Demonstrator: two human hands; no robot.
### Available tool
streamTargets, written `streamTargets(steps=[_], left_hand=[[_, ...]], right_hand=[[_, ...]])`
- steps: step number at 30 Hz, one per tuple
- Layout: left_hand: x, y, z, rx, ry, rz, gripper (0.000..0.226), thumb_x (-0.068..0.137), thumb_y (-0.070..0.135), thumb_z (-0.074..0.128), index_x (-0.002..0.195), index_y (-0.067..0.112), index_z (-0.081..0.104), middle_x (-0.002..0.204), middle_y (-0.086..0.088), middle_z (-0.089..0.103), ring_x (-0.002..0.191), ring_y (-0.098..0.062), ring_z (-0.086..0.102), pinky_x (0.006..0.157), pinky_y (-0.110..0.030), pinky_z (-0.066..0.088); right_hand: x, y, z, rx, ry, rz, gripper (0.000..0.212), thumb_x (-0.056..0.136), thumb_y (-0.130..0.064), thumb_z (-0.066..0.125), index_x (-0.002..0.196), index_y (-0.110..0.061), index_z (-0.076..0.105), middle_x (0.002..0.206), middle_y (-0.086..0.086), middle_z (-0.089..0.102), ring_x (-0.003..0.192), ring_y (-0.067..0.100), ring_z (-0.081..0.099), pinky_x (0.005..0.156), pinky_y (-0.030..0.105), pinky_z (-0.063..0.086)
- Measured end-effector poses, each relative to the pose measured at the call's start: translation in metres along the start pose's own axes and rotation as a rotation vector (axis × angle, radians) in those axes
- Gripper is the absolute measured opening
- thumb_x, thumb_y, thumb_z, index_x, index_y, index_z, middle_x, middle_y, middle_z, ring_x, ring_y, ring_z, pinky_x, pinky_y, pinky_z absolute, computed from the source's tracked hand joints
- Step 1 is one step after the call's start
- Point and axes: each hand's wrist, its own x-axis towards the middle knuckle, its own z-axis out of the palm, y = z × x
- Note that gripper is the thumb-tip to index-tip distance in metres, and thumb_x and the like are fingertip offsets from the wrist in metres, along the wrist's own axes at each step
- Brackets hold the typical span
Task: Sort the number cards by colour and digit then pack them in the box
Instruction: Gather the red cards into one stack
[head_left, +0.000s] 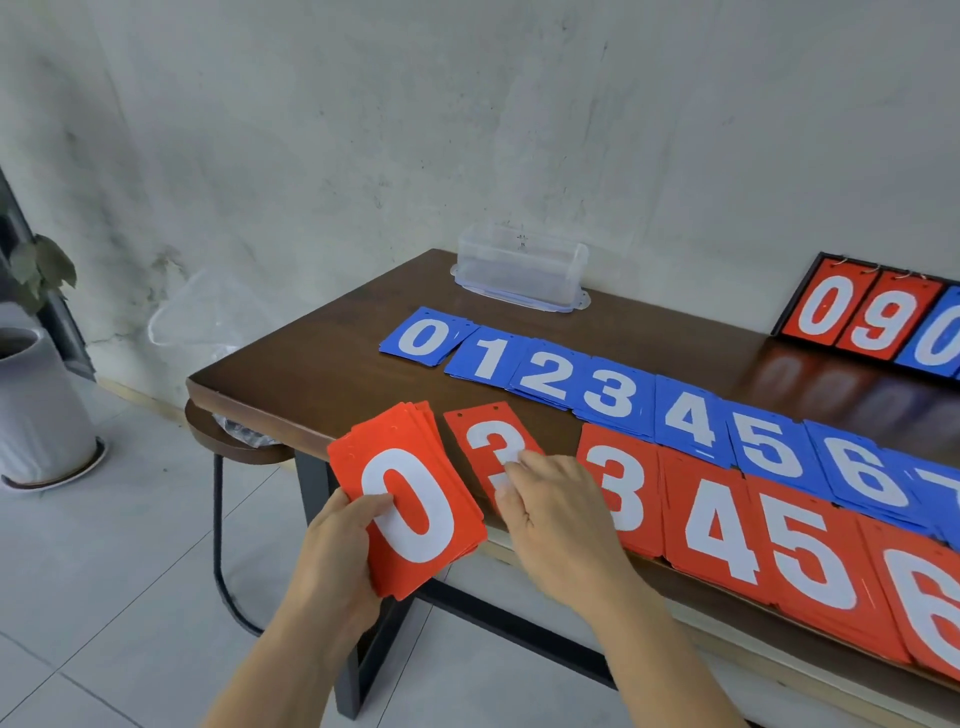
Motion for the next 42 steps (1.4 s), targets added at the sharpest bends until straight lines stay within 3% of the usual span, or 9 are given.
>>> streamTargets(steps=[8,12,15,19,23,30,34,39,42], left_hand=[[-0.005,-0.019,0.032,-0.056,0.145,0.061,0.039,0.096,0.016,0.055,0.134,0.019,0.046,0.123,-0.01,0.06,0.104,-0.037,0.059,0.075,-0.047,0.052],[-0.006,-0.027,0.05,-0.076,0.188,0.089,0.04,0.098,0.016,0.052,0.137,0.018,0.044,0.122,-0.009,0.059,0.104,-0.036,0.058,0.082,-0.051,0.051],[-0.006,-0.031,0.056,-0.069,0.234,0.092,0.042,0.098,0.017,0.054,0.138,0.018,0.041,0.122,-0.008,0.057,0.105,-0.034,0.056,0.083,-0.05,0.05],[-0.005,-0.028,0.056,-0.035,0.242,0.088,0.045,0.097,0.014,0.055,0.14,0.017,0.04,0.13,-0.011,0.056,0.11,-0.037,0.055,0.095,-0.056,0.047],[-0.005,-0.025,0.052,0.0,0.229,0.071,0.045,0.096,0.011,0.055,0.138,0.016,0.042,0.128,-0.013,0.057,0.109,-0.039,0.056,0.095,-0.057,0.047],[-0.011,-0.027,0.033,-0.014,0.197,-0.015,0.032,0.094,0.018,0.056,0.125,0.018,0.047,0.111,-0.014,0.063,0.098,-0.04,0.062,0.086,-0.056,0.053],[-0.012,-0.028,0.027,-0.007,0.157,-0.038,0.036,0.093,0.022,0.058,0.128,0.017,0.049,0.116,-0.015,0.065,0.1,-0.042,0.063,0.087,-0.06,0.052],[-0.013,-0.025,0.027,0.019,0.095,-0.038,0.032,0.096,0.02,0.055,0.127,0.018,0.05,0.113,-0.013,0.066,0.097,-0.039,0.064,0.075,-0.051,0.058],[-0.016,-0.026,0.032,0.034,0.079,-0.025,0.028,0.097,0.018,0.054,0.125,0.019,0.05,0.105,-0.01,0.066,0.091,-0.035,0.065,0.058,-0.041,0.057]], right_hand=[[-0.002,0.019,-0.012,0.539,-0.128,-0.093,0.046,0.101,-0.029,0.029,0.146,-0.036,0.037,0.132,-0.006,0.047,0.125,0.006,0.037,0.107,0.028,0.033],[-0.011,0.06,-0.03,0.146,0.015,-0.036,0.048,0.102,-0.029,0.026,0.149,-0.023,0.031,0.151,-0.007,0.035,0.138,0.008,0.026,0.115,0.029,0.024],[-0.018,0.08,-0.032,-0.094,-0.062,0.072,0.052,0.1,-0.037,0.015,0.141,-0.018,0.04,0.143,-0.003,0.044,0.134,0.014,0.033,0.116,0.034,0.025],[-0.018,0.08,-0.024,-0.12,-0.091,0.007,0.091,0.073,-0.046,-0.017,0.124,-0.014,0.051,0.134,0.0,0.052,0.127,0.017,0.041,0.113,0.037,0.028],[-0.006,0.071,-0.022,-0.059,-0.133,-0.038,0.063,0.095,-0.04,0.004,0.133,-0.017,0.049,0.147,-0.001,0.042,0.135,0.016,0.032,0.116,0.038,0.023],[0.006,0.059,-0.018,0.116,-0.184,-0.127,0.046,0.103,-0.025,0.021,0.144,-0.024,0.042,0.156,-0.01,0.028,0.143,0.008,0.015,0.12,0.036,0.011],[0.011,0.045,-0.005,0.372,-0.211,-0.17,0.043,0.101,-0.021,0.027,0.136,-0.013,0.051,0.151,-0.015,0.035,0.145,0.005,0.014,0.113,0.025,0.019],[0.007,0.027,-0.004,0.575,-0.207,-0.129,0.071,0.084,-0.046,0.021,0.153,-0.033,0.016,0.159,-0.02,0.003,0.144,-0.003,0.004,0.118,0.028,0.015],[0.007,0.019,-0.004,0.752,-0.223,-0.099,0.075,0.082,-0.044,0.027,0.154,-0.032,0.01,0.16,-0.018,0.007,0.144,-0.002,0.007,0.12,0.029,0.017]])
